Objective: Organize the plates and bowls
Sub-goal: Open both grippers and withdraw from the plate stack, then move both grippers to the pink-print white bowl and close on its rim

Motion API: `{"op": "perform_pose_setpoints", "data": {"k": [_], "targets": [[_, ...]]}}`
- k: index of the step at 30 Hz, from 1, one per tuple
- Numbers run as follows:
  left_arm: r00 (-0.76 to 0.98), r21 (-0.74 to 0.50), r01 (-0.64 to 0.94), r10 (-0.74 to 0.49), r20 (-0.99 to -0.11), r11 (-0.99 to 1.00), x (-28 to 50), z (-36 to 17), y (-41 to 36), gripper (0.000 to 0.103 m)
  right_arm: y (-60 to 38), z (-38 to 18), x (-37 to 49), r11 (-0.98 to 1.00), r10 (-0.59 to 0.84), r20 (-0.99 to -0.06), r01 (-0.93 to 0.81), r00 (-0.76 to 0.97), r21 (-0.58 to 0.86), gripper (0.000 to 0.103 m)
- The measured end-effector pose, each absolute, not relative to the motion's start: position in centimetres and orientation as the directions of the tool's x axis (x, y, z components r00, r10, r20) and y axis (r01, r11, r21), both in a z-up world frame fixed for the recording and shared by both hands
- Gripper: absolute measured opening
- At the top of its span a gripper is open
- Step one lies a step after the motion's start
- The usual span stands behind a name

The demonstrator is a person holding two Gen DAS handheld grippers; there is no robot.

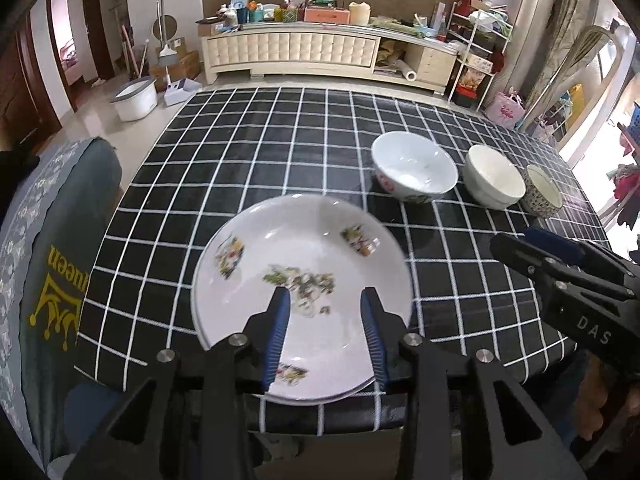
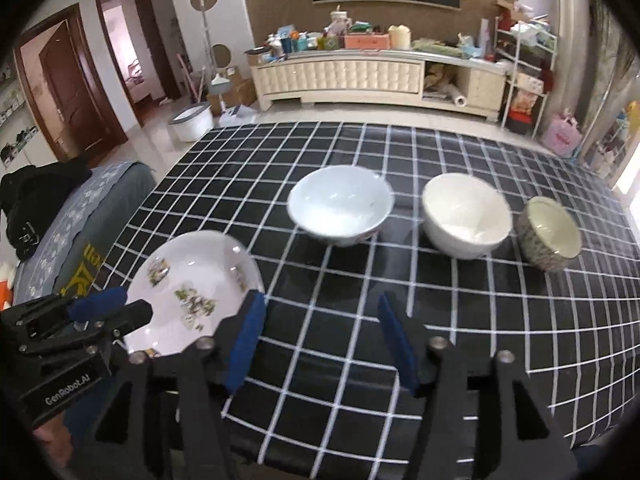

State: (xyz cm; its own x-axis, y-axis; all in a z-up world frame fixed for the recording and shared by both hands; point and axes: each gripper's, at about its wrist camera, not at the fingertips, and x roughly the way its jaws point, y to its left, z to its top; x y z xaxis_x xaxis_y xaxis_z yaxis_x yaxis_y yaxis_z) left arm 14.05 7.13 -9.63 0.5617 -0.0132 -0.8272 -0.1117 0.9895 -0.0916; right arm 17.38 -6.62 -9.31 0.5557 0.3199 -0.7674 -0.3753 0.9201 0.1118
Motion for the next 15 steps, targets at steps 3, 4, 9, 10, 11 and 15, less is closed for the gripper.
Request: {"op": "perform_pose_setpoints", "data": {"k": [3, 4, 9, 10, 11, 15], "targets": [[0.572, -0.089, -0.096, -0.018, -0.820, 0.991, 14.9, -9.2, 6.1, 0.038, -7.2, -9.4, 18.3, 0.929, 0.300, -0.784, -0.352, 0.544, 0.111, 0.067], [0.575, -0.087, -0.090, -0.019, -0.818, 0.992, 15.2, -9.0, 5.8, 0.038, -7.4, -9.5, 18.5, 0.930, 0.300, -0.789, -0.349, 0.537, 0.117, 0.067], [0.585, -0.084, -0.051, -0.039, -0.810, 0.995, 16.5, -8.4, 4.1, 0.038, -8.3, -8.7, 19.4, 0.928, 0.327, -0.785, -0.335, 0.526, 0.162, 0.067], [0.587, -0.083, -0.048, -0.040, -0.809, 0.995, 16.8, -8.2, 3.8, 0.038, -8.5, -8.5, 19.5, 0.927, 0.332, -0.783, -0.336, 0.526, 0.167, 0.067], [0.589, -0.085, -0.043, -0.043, -0.807, 0.995, 17.1, -8.1, 3.6, 0.038, -8.7, -8.1, 19.8, 0.928, 0.332, -0.776, -0.334, 0.536, 0.166, 0.067], [0.599, -0.083, -0.023, -0.052, -0.799, 0.996, 18.6, -7.2, 3.2, 0.041, -8.7, -7.4, 20.7, 0.938, 0.302, -0.773, -0.317, 0.557, 0.138, 0.067]]}}
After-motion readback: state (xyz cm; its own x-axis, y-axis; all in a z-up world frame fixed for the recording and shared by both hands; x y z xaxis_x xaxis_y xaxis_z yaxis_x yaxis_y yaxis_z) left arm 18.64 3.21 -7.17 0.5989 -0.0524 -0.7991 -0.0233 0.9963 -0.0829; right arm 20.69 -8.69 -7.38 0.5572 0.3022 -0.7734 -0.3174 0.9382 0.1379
